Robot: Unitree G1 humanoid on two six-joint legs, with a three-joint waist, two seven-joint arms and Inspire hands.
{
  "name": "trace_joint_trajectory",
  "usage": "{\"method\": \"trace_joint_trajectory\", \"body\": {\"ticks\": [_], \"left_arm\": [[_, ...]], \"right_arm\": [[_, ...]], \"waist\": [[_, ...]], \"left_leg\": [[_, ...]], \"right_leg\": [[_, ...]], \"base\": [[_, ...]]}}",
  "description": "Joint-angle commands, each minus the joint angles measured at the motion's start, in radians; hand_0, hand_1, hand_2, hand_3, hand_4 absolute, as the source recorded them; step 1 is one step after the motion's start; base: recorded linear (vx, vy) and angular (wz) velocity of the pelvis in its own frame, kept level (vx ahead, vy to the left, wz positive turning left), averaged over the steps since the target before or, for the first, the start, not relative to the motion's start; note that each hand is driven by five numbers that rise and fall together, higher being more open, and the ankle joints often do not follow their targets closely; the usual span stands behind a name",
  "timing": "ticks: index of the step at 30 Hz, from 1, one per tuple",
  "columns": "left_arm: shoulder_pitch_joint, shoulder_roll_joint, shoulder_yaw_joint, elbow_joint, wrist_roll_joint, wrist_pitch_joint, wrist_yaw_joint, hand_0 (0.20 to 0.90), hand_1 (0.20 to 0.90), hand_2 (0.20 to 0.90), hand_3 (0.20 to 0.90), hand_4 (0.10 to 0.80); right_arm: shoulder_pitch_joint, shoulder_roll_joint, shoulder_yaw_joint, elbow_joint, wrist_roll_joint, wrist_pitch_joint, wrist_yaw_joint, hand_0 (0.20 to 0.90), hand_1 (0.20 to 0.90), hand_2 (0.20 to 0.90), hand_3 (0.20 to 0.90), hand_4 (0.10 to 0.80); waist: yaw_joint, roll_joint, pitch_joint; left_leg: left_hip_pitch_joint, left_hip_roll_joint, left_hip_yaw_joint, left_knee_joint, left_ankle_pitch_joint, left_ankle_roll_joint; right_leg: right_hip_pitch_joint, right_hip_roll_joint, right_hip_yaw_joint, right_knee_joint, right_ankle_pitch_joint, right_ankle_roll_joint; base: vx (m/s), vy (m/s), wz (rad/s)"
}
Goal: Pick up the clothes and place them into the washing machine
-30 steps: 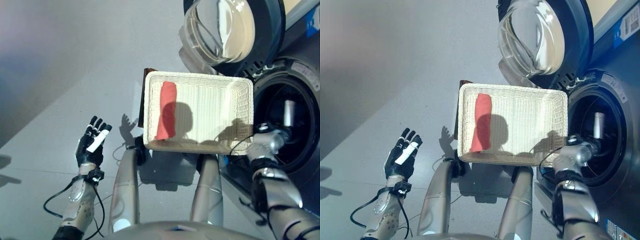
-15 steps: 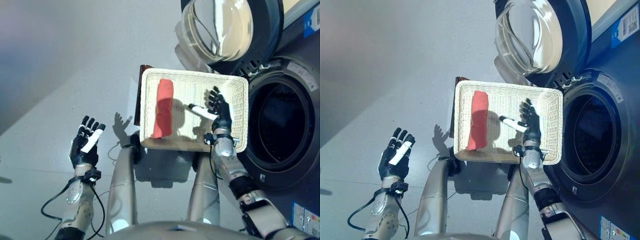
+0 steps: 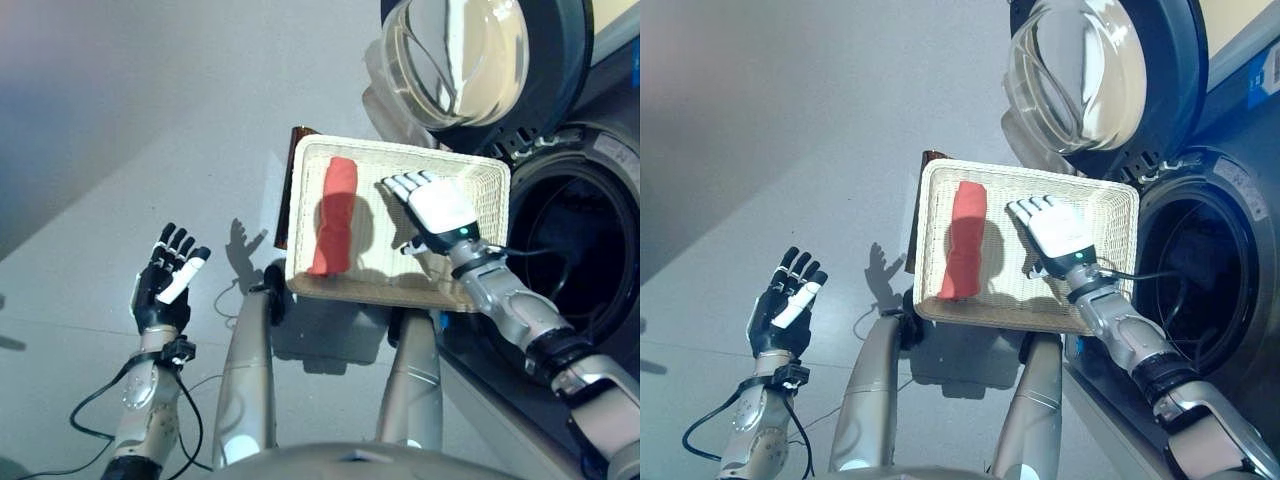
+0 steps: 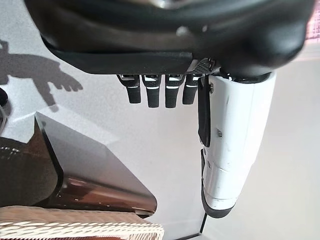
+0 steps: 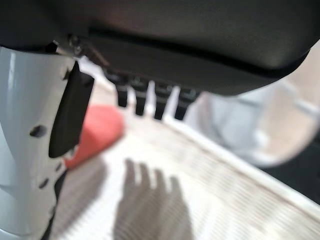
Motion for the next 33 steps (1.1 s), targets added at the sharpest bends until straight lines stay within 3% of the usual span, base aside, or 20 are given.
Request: {"method": "trace_joint_trajectory", "body": {"ticks": [1,2,3,5,7,8,10,11,13,14,17,19,22,23,24,33], "left_arm": [[0.01,0.07,0.028,-0.1,0.016,-0.097,-0.015,0.9,0.9,0.9,0.9,0.8],[0.009,0.07,0.025,-0.102,0.017,-0.099,-0.014,0.9,0.9,0.9,0.9,0.8],[0.008,0.069,0.024,-0.103,0.018,-0.1,-0.013,0.9,0.9,0.9,0.9,0.8],[0.004,0.07,0.02,-0.104,0.014,-0.099,-0.013,0.9,0.9,0.9,0.9,0.8],[0.005,0.068,0.017,-0.105,0.013,-0.1,-0.015,0.9,0.9,0.9,0.9,0.8],[0.006,0.067,0.015,-0.104,0.012,-0.098,-0.016,0.9,0.9,0.9,0.9,0.8],[0.003,0.067,0.011,-0.105,0.014,-0.1,-0.015,0.9,0.9,0.9,0.9,0.8],[0.0,0.066,0.011,-0.106,0.014,-0.1,-0.015,0.9,0.9,0.9,0.9,0.8],[0.001,0.066,0.009,-0.104,0.014,-0.101,-0.014,0.9,0.9,0.9,0.9,0.8],[0.0,0.067,0.007,-0.105,0.015,-0.101,-0.014,0.9,0.9,0.9,0.9,0.8],[-0.005,0.068,0.004,-0.103,0.017,-0.102,-0.013,0.9,0.9,0.9,0.9,0.8],[-0.007,0.069,0.002,-0.101,0.016,-0.102,-0.015,0.9,0.9,0.9,0.9,0.8],[-0.009,0.068,-0.001,-0.097,0.019,-0.103,-0.015,0.9,0.9,0.9,0.9,0.8],[-0.01,0.068,-0.002,-0.098,0.018,-0.104,-0.017,0.9,0.9,0.9,0.9,0.8],[-0.01,0.067,-0.004,-0.095,0.016,-0.103,-0.02,0.9,0.9,0.9,0.9,0.8],[-0.011,0.066,-0.018,-0.089,-0.002,-0.1,-0.044,0.9,0.9,0.9,0.9,0.8]], "right_arm": [[-0.094,-0.02,-0.005,-0.051,-0.033,0.003,-0.063,0.9,0.9,0.9,0.9,0.8],[-0.104,-0.011,0.01,-0.055,-0.04,0.0,-0.067,0.9,0.9,0.9,0.9,0.8],[-0.117,-0.003,0.022,-0.055,-0.045,0.002,-0.069,0.9,0.9,0.9,0.9,0.8],[-0.138,0.007,0.046,-0.066,-0.053,0.0,-0.064,0.9,0.9,0.9,0.9,0.8],[-0.158,0.02,0.065,-0.07,-0.056,-0.002,-0.059,0.9,0.9,0.9,0.9,0.8],[-0.166,0.021,0.075,-0.074,-0.058,-0.002,-0.057,0.9,0.9,0.9,0.9,0.8],[-0.185,0.033,0.095,-0.073,-0.064,-0.001,-0.059,0.9,0.9,0.9,0.9,0.8],[-0.194,0.037,0.101,-0.072,-0.064,-0.001,-0.059,0.9,0.9,0.9,0.9,0.8],[-0.205,0.038,0.108,-0.081,-0.064,-0.001,-0.061,0.9,0.9,0.9,0.9,0.8],[-0.21,0.041,0.11,-0.081,-0.063,-0.001,-0.062,0.9,0.9,0.9,0.9,0.8],[-0.229,0.045,0.123,-0.077,-0.064,0.002,-0.06,0.9,0.9,0.9,0.9,0.8],[-0.232,0.054,0.129,-0.059,-0.065,0.004,-0.064,0.9,0.9,0.9,0.9,0.8],[-0.246,0.076,0.159,-0.003,-0.072,0.015,-0.052,0.9,0.9,0.9,0.9,0.8],[-0.254,0.086,0.173,0.027,-0.078,0.02,-0.051,0.9,0.9,0.9,0.9,0.8],[-0.26,0.093,0.192,0.055,-0.091,0.025,-0.04,0.9,0.9,0.9,0.9,0.8],[-0.288,0.194,0.298,0.284,-0.15,0.048,-0.003,0.9,0.9,0.9,0.9,0.8]], "waist": [[0.016,0.01,-0.017],[0.02,0.012,-0.02],[0.02,0.012,-0.014],[0.028,0.012,-0.017],[0.032,0.012,-0.011],[0.036,0.011,-0.016],[0.042,0.011,-0.014],[0.043,0.011,-0.007],[0.048,0.01,-0.011],[0.049,0.009,-0.005],[0.055,0.006,-0.002],[0.06,0.006,-0.006],[0.067,0.005,-0.003],[0.067,0.004,0.002],[0.071,0.004,-0.002],[0.088,0.012,0.0]], "left_leg": [[0.069,0.03,-0.059,0.004,-0.062,-0.063],[0.079,0.034,-0.064,0.016,-0.098,-0.07],[0.069,0.029,-0.062,0.003,-0.06,-0.064],[0.078,0.031,-0.066,0.011,-0.091,-0.07],[0.067,0.025,-0.065,0.001,-0.058,-0.065],[0.076,0.026,-0.068,0.011,-0.09,-0.07],[0.073,0.024,-0.071,0.012,-0.089,-0.068],[0.062,0.018,-0.07,0.002,-0.056,-0.064],[0.073,0.019,-0.075,0.009,-0.086,-0.069],[0.062,0.014,-0.073,0.0,-0.053,-0.064],[0.061,0.012,-0.075,-0.002,-0.05,-0.064],[0.068,0.014,-0.078,0.01,-0.083,-0.07],[0.064,0.013,-0.082,0.011,-0.084,-0.069],[0.054,0.01,-0.079,0.003,-0.052,-0.064],[0.063,0.014,-0.084,0.016,-0.089,-0.07],[0.05,0.01,-0.086,0.021,-0.085,-0.073]], "right_leg": [[-0.004,-0.014,0.035,-0.092,0.148,-0.042],[0.004,-0.013,0.035,-0.072,0.11,-0.036],[-0.002,-0.016,0.033,-0.092,0.147,-0.042],[0.006,-0.017,0.033,-0.075,0.113,-0.036],[0.0,-0.019,0.029,-0.089,0.146,-0.041],[0.007,-0.019,0.028,-0.072,0.114,-0.035],[0.008,-0.021,0.026,-0.068,0.114,-0.034],[0.003,-0.023,0.023,-0.085,0.147,-0.04],[0.012,-0.025,0.022,-0.069,0.115,-0.032],[0.006,-0.027,0.02,-0.084,0.147,-0.038],[0.007,-0.029,0.017,-0.083,0.149,-0.039],[0.014,-0.029,0.018,-0.067,0.117,-0.031],[0.009,-0.03,0.018,-0.062,0.115,-0.032],[0.001,-0.031,0.017,-0.075,0.145,-0.039],[0.008,-0.03,0.018,-0.056,0.109,-0.032],[0.0,-0.032,0.014,-0.051,0.107,-0.034]], "base": [[0.0,0.009,0.12],[-0.104,0.024,0.12],[0.001,0.003,0.12],[-0.004,0.0,0.1],[0.0,-0.008,0.08],[0.101,-0.015,0.02],[-0.003,0.003,0.02],[-0.099,0.013,0.04],[0.012,-0.008,0.06],[0.013,-0.008,0.09],[0.008,-0.001,0.08],[0.106,-0.018,0.06],[-0.032,0.013,0.06],[0.004,0.004,0.04],[0.0,0.0,0.0],[0.011,-0.002,0.0]]}}
